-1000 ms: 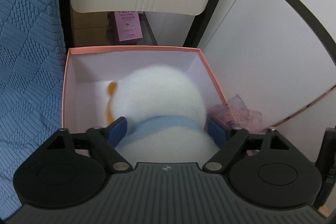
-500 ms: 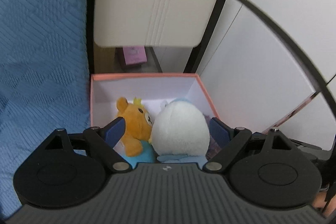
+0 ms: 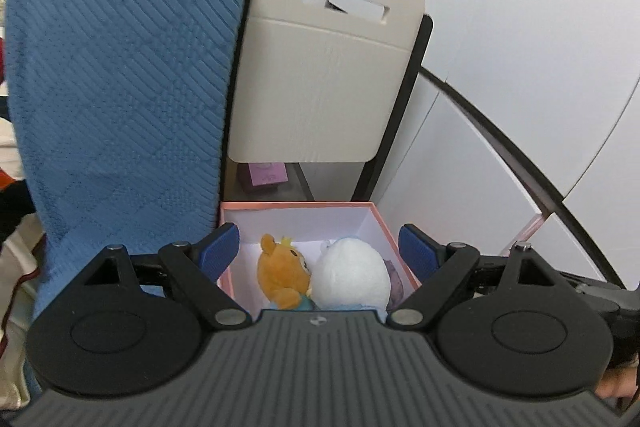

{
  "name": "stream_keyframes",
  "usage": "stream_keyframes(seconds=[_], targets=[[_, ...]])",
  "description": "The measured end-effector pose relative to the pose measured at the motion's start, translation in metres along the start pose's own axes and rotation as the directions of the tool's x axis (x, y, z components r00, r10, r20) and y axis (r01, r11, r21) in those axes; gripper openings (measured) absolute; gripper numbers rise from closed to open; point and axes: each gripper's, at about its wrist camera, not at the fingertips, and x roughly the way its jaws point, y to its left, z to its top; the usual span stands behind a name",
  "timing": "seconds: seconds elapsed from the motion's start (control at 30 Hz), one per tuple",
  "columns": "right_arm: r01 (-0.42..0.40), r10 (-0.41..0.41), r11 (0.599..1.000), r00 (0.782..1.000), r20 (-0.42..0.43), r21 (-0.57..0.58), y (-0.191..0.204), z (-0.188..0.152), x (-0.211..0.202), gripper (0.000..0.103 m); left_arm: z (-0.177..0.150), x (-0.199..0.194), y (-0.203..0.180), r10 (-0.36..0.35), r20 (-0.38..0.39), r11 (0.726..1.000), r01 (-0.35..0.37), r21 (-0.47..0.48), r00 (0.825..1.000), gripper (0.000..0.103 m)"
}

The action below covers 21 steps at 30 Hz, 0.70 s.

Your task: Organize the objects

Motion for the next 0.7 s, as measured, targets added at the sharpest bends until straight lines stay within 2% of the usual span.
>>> stream_keyframes(seconds=[0.3,0.53,0.63,0.7], targets=[[-0.028,0.028,1.000,1.000,-0.004,-0.012,0.031,-0.032,-0.035,0.063,-0.021,-0.057,0.007,-0.033,0.045,0.999,0.032,0.013,0.998,0.097],[-0.003,0.003,1.000,1.000,-0.021,-0.016,0.040,-0.061,-0.058,0.063,-0.046,-0.076,0.021,0.001,0.051,1.000,0.000,-0.022,0.999,0.100],[0.017,-0.017,1.000,1.000,-0.023,-0.008,0.039,-0.071,-0.059,0.074,-0.059,-0.076,0.027,0.009,0.031,0.999,-0.008,-0.032,0.999,0.100],[0.016,-0.016,1.000,0.999,-0.032,0.004,0.038,-0.077,-0.057,0.090,-0.068,-0.074,0.027,0.006,0.018,1.000,-0.005,-0.027,1.000,0.100]])
